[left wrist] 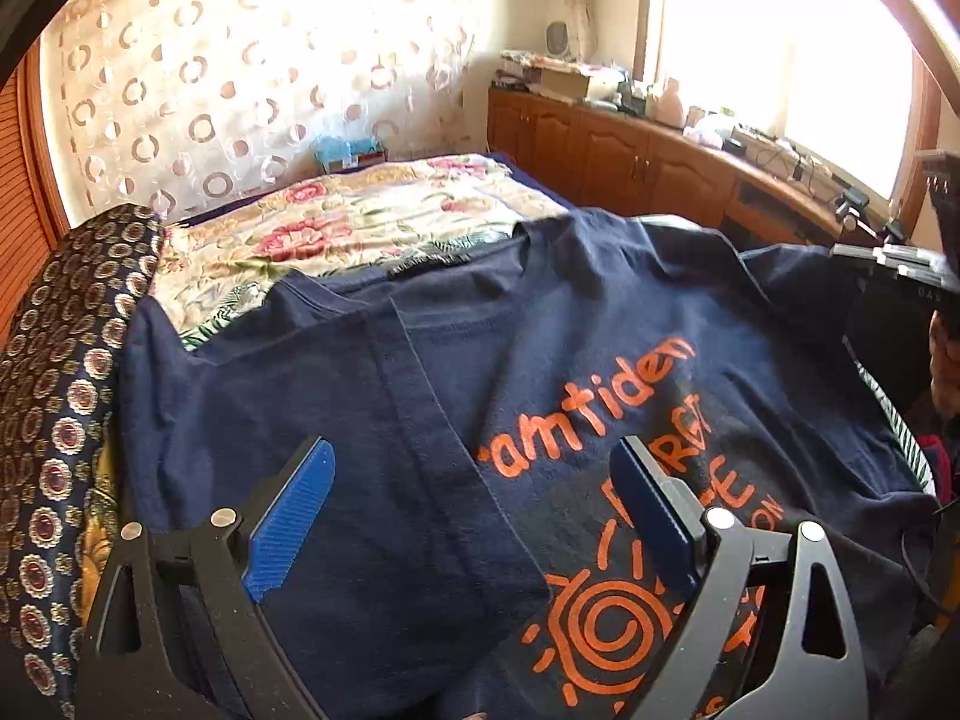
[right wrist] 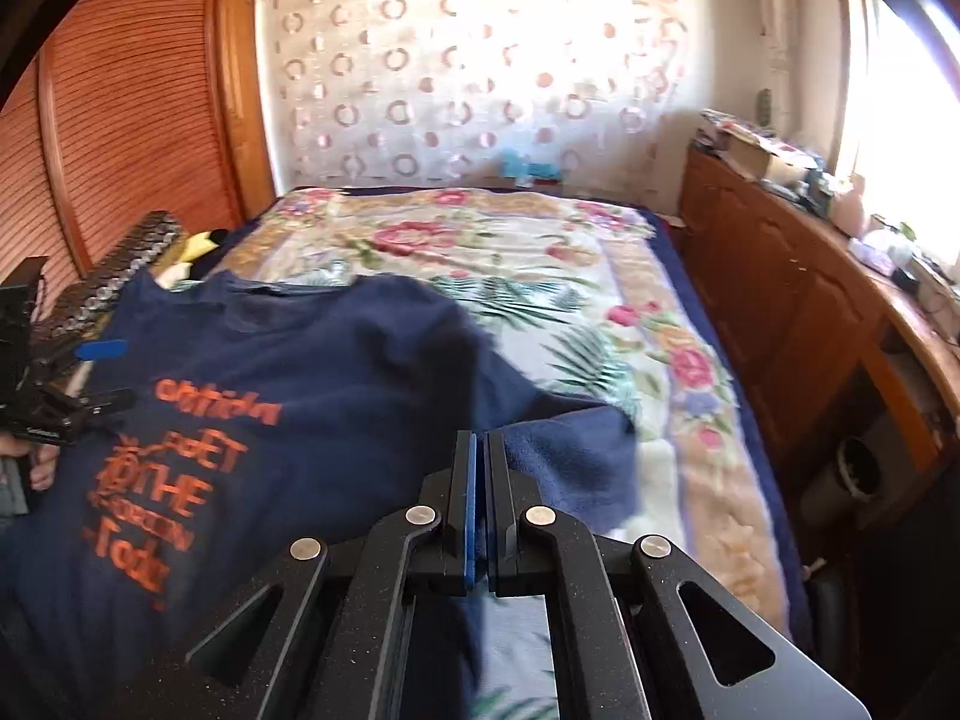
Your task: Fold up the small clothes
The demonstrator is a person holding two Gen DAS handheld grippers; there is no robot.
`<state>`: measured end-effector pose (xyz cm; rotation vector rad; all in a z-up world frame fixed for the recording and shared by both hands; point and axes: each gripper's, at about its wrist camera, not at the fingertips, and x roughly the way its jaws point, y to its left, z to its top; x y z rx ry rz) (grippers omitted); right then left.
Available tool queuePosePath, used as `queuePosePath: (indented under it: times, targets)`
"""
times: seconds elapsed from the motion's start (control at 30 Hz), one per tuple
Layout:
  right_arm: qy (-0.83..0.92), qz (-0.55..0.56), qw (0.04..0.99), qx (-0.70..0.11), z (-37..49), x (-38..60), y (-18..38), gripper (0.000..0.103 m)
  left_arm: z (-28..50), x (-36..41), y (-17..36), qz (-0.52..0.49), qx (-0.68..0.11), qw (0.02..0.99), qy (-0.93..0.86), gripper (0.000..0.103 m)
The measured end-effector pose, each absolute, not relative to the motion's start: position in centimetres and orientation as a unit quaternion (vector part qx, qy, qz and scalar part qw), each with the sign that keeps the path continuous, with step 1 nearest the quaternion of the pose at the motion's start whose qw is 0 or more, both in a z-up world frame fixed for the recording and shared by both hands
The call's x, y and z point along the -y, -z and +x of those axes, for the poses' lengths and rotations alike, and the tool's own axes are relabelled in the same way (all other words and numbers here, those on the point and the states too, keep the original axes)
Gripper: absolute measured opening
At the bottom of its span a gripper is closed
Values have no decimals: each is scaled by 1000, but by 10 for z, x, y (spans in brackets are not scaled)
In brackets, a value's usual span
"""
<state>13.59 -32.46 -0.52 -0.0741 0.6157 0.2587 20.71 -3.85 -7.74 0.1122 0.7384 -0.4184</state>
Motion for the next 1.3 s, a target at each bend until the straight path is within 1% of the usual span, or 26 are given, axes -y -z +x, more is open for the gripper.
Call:
queuePosePath:
  times: [0.33,0.4,0.5,0.53,0.6,0.67,0.7,0.73,0.87,1.03,1.2,1.23,1.27,1.3]
  targets:
    - [-175,-37,905,-385,143,285,64,2,204,25,72,33,-346,917,198,94]
    - [-169,-39,904,-391,146,286,68,2,203,26,73,35,-345,916,200,94]
    - [-163,-40,907,-386,147,287,57,2,201,27,73,35,-343,916,202,94]
    - [-159,-40,910,-381,146,289,50,4,201,27,74,35,-343,916,203,94]
    - [-149,-45,917,-367,145,289,35,12,201,27,74,35,-343,917,202,94]
    - [-140,-44,925,-350,141,292,25,42,201,27,74,34,-343,917,203,94]
    - [-132,-40,930,-341,140,299,19,47,202,27,74,32,-343,917,203,94]
    - [-122,-34,934,-334,138,308,14,49,202,27,74,32,-343,917,203,94]
    - [-75,-13,941,-329,146,337,12,49,203,27,75,31,-344,916,201,94]
    - [-39,8,934,-354,170,366,38,49,203,28,78,33,-347,915,203,94]
    - [-65,60,916,-391,192,378,63,49,203,24,76,23,-340,919,200,94]
    - [-66,57,919,-385,190,379,62,47,204,23,76,22,-339,919,198,94]
    - [-71,55,919,-383,192,380,62,35,204,22,76,20,-339,920,197,94]
    - [-79,58,918,-384,194,379,61,27,204,21,76,17,-339,920,196,94]
